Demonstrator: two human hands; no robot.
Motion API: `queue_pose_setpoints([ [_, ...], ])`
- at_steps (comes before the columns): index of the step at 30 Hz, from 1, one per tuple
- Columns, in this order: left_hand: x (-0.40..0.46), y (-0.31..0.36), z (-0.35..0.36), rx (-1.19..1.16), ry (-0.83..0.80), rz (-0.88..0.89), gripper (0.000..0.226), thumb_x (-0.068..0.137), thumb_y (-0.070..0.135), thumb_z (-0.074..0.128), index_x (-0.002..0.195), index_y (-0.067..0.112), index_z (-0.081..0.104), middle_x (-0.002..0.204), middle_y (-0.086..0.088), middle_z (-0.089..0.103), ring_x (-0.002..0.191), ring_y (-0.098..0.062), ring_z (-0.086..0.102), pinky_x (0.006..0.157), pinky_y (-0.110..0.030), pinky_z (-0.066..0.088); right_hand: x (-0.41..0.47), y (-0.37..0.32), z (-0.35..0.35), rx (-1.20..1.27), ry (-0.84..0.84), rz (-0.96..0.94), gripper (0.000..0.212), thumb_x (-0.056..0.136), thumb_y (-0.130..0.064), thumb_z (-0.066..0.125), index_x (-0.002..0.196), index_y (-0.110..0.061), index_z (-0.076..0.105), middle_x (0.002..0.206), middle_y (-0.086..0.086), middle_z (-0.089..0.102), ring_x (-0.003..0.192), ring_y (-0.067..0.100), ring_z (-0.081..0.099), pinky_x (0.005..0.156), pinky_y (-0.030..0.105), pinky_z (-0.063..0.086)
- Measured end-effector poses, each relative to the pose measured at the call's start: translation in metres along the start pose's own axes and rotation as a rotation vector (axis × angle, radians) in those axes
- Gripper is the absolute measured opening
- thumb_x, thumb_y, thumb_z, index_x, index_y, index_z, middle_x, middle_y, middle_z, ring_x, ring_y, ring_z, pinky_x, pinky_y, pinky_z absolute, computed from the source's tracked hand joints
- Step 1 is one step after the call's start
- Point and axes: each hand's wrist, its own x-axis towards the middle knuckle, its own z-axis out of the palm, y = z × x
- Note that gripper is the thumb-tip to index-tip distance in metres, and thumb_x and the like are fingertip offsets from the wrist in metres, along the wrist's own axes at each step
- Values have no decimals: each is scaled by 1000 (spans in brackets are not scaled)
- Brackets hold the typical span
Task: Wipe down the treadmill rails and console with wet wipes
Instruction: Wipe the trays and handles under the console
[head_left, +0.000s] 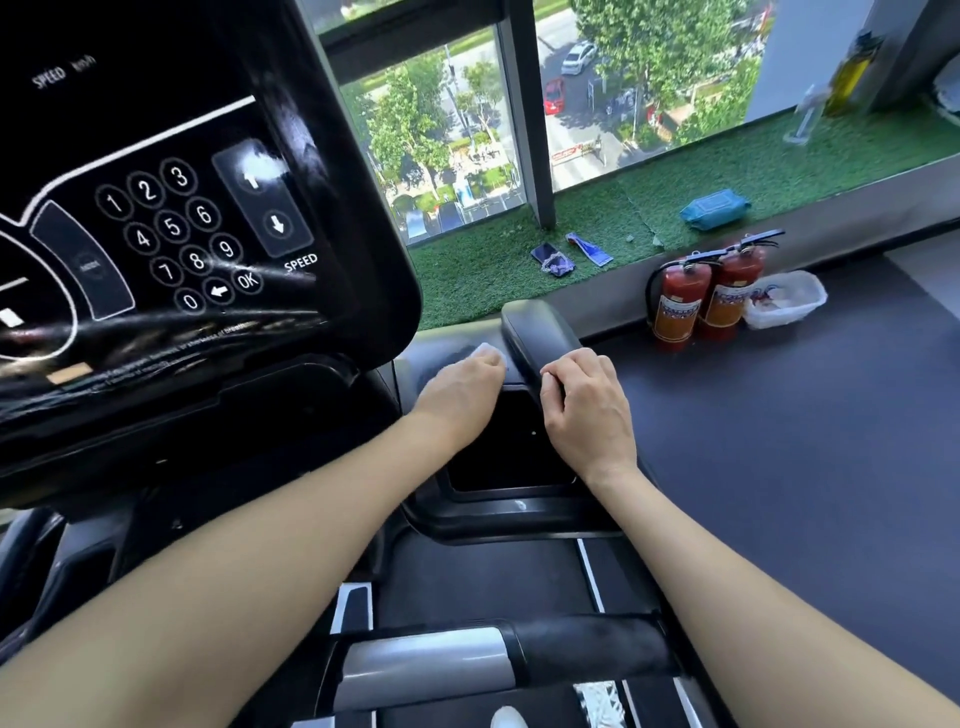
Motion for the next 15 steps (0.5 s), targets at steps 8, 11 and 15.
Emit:
queue_pose_setpoints([
  [8,-23,-2,-14,311,-26,-127,34,89,-13,33,116,-1,50,95,-15,42,104,-34,60,71,-36,43,0,0,-1,5,-2,-8,17,91,-15,51,84,-8,64,91,9,58,87,28,50,81,37,44],
  [11,-52,6,-30,333,-102,-173,33,85,-14,37,112,-2,53,71,-6,24,100,-34,61,66,-32,36,-1,-1,-1,-1,2,-8,15,92,-14,53,83,-8,64,91,9,58,88,28,50,80,38,44],
  [15,-81,25,-31,374,-201,-168,38,80,-16,42,111,1,56,85,-9,40,61,-23,46,63,-30,37,0,-1,-1,-11,4,-1,15,92,-13,53,84,-7,64,92,9,58,88,28,50,80,38,43],
])
